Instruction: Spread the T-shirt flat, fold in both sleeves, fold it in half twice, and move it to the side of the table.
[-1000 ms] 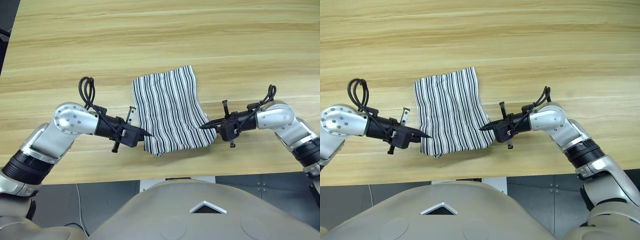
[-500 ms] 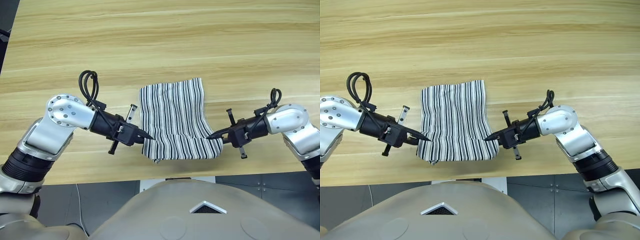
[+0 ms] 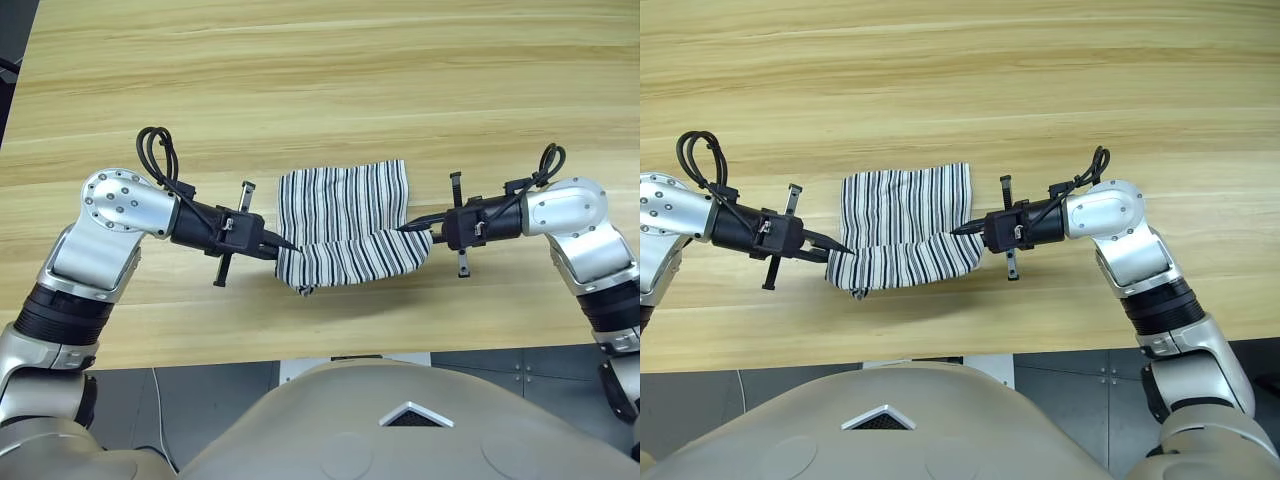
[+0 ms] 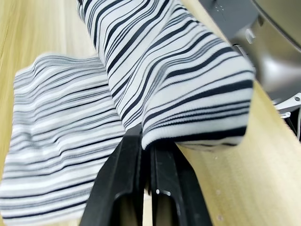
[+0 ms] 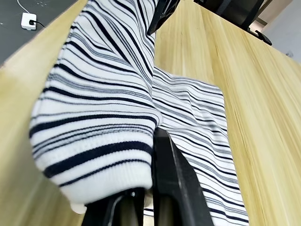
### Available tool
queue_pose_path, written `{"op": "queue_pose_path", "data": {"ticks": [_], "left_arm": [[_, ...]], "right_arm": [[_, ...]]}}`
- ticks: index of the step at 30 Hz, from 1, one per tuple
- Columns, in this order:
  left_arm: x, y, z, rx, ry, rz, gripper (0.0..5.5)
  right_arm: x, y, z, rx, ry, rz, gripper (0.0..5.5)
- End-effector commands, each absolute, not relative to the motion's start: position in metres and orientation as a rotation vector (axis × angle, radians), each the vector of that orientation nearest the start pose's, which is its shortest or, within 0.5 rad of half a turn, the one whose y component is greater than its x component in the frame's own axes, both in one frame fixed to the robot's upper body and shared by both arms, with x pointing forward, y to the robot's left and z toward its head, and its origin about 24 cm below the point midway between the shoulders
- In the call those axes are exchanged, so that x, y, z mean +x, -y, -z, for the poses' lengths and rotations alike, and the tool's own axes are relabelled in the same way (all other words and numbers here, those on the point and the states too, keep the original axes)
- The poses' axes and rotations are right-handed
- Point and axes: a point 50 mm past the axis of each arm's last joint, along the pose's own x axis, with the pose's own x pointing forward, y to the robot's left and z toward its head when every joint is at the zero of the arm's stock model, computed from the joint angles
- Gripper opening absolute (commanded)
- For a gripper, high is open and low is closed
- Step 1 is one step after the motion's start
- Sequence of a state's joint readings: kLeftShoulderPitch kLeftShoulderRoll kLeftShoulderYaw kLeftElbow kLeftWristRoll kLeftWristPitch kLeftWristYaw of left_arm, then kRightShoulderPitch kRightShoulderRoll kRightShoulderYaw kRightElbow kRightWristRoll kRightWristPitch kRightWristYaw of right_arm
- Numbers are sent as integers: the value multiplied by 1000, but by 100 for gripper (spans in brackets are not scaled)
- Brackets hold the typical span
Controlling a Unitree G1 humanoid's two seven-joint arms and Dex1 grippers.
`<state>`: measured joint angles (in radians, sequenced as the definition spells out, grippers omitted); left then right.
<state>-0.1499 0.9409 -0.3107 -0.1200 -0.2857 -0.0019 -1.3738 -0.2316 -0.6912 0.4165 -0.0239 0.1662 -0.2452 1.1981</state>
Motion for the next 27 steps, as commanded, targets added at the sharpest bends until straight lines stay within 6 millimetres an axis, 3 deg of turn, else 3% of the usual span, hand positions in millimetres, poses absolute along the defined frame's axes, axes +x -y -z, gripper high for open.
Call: {"op": "queue_pose_path", "data": {"ticks": [1,20,21,27], "left_arm": [[229,-204,-88,623,-427,1542,12],[268,-203,-54,518,-487,1338,12],[271,-202,-49,506,-503,1315,37],[275,-203,-31,376,-559,1252,119]], "right_arm": [[239,139,-77,-693,-34,-1574,10],[279,123,-49,-736,-75,-1443,10],[280,123,-45,-730,-88,-1436,10],[284,123,-31,-612,-134,-1377,117]]}}
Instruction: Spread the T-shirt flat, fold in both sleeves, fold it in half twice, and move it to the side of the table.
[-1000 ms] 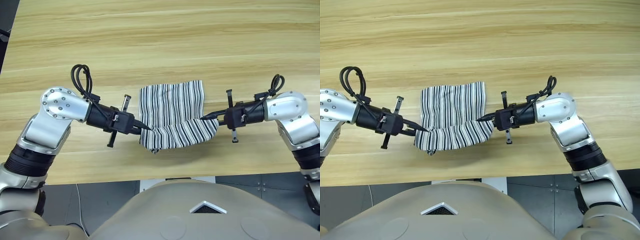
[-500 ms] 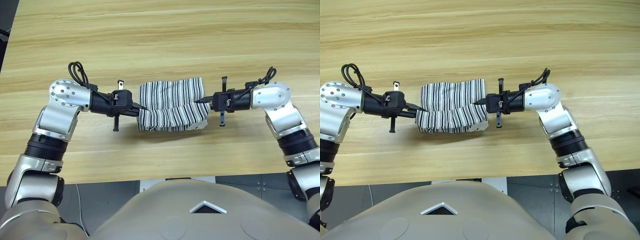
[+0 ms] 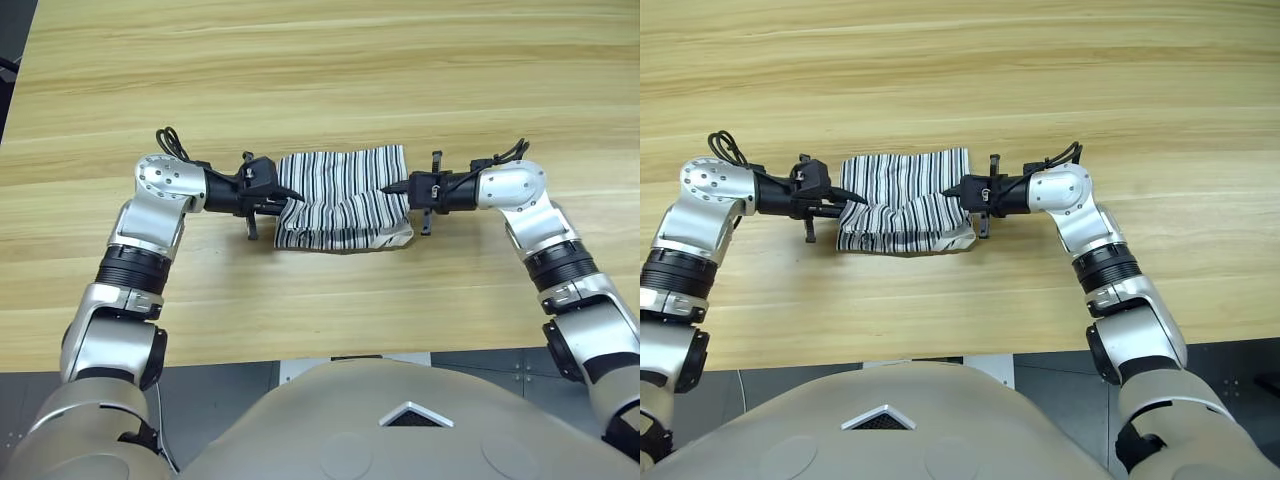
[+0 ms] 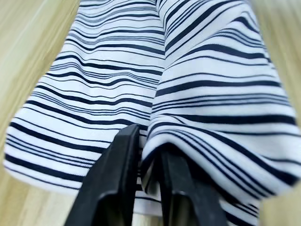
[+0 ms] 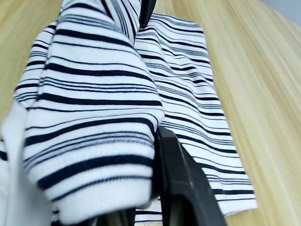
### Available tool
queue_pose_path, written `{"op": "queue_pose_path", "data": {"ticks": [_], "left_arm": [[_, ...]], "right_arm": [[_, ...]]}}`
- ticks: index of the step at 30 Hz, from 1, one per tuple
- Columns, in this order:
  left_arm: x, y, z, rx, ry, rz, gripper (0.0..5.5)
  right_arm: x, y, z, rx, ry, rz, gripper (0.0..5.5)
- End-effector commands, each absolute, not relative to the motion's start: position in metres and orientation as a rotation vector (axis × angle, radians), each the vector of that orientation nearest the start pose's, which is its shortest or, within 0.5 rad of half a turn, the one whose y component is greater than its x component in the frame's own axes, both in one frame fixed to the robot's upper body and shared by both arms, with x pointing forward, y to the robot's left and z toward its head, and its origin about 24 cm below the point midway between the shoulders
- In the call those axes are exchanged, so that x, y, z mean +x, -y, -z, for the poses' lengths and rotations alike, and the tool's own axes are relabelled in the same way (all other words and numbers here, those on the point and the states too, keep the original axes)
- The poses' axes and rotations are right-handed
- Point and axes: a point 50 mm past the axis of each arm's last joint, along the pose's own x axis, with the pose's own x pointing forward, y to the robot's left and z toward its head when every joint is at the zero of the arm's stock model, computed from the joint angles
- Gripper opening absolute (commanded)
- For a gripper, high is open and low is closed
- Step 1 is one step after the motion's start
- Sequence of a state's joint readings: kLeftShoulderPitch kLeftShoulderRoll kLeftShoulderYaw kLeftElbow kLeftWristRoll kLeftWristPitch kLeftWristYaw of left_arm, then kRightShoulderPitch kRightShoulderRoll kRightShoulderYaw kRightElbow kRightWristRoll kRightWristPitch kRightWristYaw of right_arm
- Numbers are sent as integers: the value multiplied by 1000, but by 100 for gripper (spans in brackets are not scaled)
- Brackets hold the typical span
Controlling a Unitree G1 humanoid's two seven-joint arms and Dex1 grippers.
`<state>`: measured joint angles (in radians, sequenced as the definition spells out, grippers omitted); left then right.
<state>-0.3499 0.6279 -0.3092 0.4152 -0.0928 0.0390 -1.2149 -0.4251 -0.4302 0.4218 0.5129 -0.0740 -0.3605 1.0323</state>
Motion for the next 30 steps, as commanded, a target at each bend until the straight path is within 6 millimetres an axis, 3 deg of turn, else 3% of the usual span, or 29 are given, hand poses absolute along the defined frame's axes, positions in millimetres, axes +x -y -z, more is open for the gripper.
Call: {"op": "queue_pose_path", "data": {"ticks": [1,9,19,26,30], "left_arm": [[276,-204,-31,338,-559,1245,131],[292,-220,-50,54,-553,1155,239],[305,-215,-47,-23,-551,1074,240],[323,-199,-50,-121,-525,988,240],[331,-198,-50,-176,-528,914,240]], "right_arm": [[285,122,-32,-560,-132,-1367,130],[301,127,-43,-244,-151,-1272,258],[318,117,-33,-243,-191,-1140,436],[327,114,-34,-65,-212,-1053,544],[334,119,-35,-38,-237,-985,548]]}}
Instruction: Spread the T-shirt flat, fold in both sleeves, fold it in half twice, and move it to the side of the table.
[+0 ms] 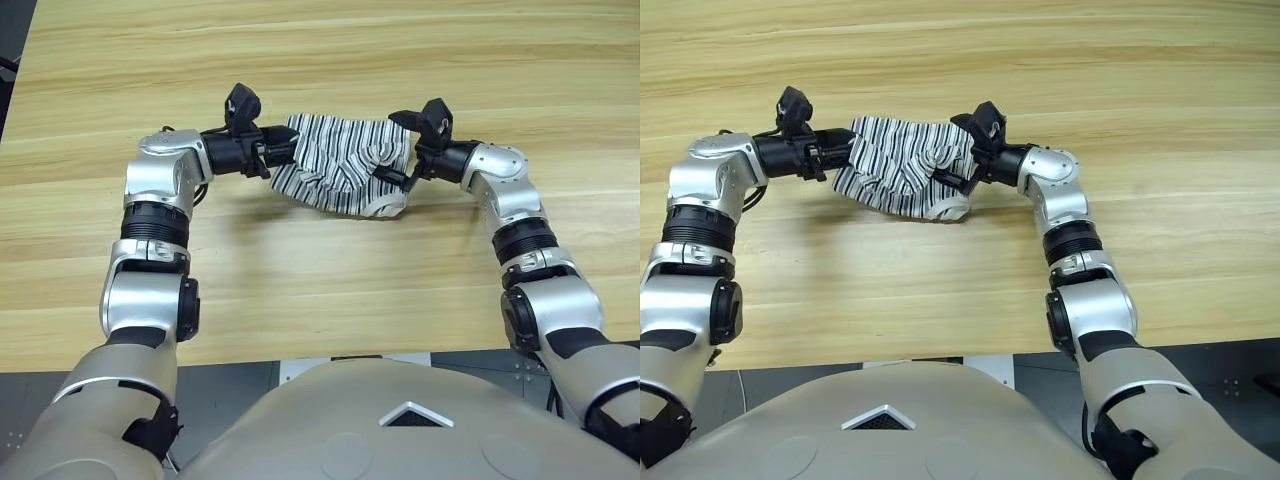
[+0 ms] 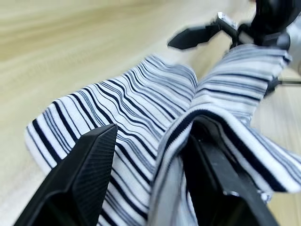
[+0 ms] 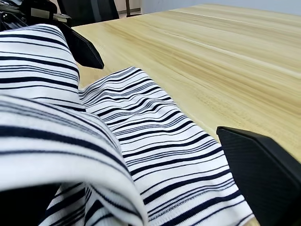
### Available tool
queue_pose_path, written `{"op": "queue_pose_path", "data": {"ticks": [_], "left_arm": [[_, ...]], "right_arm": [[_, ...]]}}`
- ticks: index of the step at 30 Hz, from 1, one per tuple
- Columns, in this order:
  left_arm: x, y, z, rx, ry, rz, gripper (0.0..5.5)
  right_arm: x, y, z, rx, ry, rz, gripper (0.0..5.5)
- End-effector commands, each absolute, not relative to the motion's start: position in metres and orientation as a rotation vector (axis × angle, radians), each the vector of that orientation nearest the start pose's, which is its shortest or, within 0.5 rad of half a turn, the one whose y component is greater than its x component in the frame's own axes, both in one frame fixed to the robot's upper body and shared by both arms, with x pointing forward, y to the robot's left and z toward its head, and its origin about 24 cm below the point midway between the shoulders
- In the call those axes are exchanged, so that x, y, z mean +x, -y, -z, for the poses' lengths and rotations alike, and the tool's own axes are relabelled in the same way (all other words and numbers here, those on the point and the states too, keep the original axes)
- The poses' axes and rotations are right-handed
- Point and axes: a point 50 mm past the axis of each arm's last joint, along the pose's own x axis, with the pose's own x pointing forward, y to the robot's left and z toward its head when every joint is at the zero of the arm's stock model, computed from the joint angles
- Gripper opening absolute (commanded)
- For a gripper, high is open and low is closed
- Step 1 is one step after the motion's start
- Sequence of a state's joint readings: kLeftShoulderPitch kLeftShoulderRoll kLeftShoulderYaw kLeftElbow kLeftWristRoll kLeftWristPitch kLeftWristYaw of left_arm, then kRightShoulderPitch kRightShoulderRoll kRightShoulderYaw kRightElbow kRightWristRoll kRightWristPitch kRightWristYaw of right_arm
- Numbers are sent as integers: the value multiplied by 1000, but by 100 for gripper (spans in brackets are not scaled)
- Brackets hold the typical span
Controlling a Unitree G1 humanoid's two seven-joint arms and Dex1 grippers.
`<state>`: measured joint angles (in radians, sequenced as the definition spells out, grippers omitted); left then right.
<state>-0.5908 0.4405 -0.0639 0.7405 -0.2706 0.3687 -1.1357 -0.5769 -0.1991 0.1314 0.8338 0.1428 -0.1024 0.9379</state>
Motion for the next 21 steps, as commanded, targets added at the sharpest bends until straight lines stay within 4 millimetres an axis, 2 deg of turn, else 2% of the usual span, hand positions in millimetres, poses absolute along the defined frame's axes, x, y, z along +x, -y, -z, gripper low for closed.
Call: {"op": "queue_pose_path", "data": {"ticks": [1,9,15,21], "left_arm": [[333,-200,-49,-185,-531,888,240],[343,-216,-34,-256,-595,605,240],[344,-220,-24,-282,-637,477,240],[347,-219,-27,-320,-613,455,240]], "right_arm": [[335,119,-34,-35,-244,-969,548],[354,120,-26,53,-358,-703,548],[356,123,-16,19,-444,-568,548],[359,120,-28,-44,-304,-605,548]]}}
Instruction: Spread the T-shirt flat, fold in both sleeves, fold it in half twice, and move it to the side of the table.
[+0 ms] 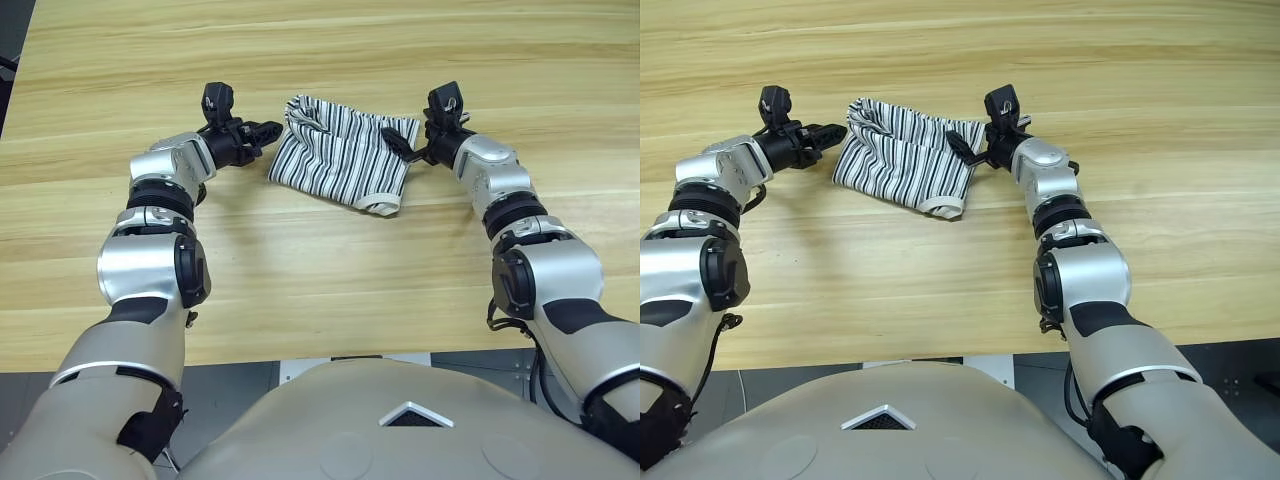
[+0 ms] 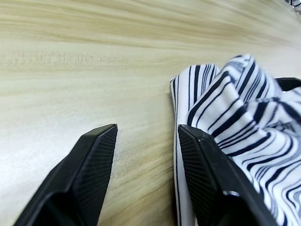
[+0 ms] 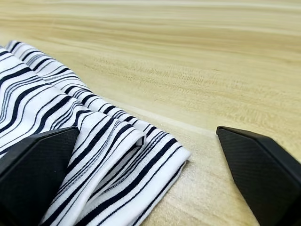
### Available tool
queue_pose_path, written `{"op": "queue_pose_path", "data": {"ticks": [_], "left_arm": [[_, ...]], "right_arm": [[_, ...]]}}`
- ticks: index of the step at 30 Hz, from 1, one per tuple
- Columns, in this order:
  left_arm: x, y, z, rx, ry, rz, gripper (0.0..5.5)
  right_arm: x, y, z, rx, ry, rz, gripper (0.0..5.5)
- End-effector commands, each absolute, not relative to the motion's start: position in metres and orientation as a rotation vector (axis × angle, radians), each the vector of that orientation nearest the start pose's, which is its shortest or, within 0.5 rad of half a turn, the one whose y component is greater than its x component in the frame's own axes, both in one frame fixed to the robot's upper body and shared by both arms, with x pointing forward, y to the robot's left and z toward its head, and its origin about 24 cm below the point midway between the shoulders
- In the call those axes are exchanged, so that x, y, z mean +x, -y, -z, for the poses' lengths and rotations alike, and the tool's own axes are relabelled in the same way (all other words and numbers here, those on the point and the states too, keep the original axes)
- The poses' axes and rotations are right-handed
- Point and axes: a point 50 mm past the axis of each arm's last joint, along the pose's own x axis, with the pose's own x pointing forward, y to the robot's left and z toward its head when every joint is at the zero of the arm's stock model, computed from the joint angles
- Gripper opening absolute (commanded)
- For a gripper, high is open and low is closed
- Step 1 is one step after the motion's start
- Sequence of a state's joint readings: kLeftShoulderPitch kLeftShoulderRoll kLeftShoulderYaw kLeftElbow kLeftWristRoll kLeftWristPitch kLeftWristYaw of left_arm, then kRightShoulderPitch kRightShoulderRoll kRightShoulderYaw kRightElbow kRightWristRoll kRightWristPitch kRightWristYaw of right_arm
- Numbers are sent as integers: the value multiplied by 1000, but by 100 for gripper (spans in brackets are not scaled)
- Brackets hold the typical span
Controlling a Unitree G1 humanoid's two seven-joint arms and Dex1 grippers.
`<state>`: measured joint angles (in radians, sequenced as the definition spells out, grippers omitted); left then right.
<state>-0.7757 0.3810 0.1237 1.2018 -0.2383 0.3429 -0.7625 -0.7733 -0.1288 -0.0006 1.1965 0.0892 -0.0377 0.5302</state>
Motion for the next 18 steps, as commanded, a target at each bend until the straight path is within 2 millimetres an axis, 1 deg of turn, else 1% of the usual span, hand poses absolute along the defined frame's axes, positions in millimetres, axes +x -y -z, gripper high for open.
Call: {"op": "queue_pose_path", "data": {"ticks": [1,4,5,6,8,10,11,15,18], "left_arm": [[348,-220,-27,-323,-610,432,240],[350,-221,-31,-341,-566,424,240],[351,-223,-32,-306,-536,414,240],[353,-227,-33,-245,-508,372,240],[353,-236,-31,-30,-474,265,240],[350,-237,-28,124,-444,243,240],[348,-236,-29,184,-420,254,240],[339,-240,-38,377,-311,292,240],[327,-233,-42,471,-264,353,240]], "right_arm": [[359,117,-34,-63,-243,-641,548],[354,106,-51,-118,-37,-722,548],[352,104,-56,-144,24,-728,548],[349,102,-60,-169,83,-729,548],[343,97,-65,-203,170,-740,548],[336,92,-62,-236,189,-783,548],[333,90,-59,-253,186,-807,522],[322,82,-48,-323,162,-905,457],[319,76,-41,-369,143,-935,451]]}}
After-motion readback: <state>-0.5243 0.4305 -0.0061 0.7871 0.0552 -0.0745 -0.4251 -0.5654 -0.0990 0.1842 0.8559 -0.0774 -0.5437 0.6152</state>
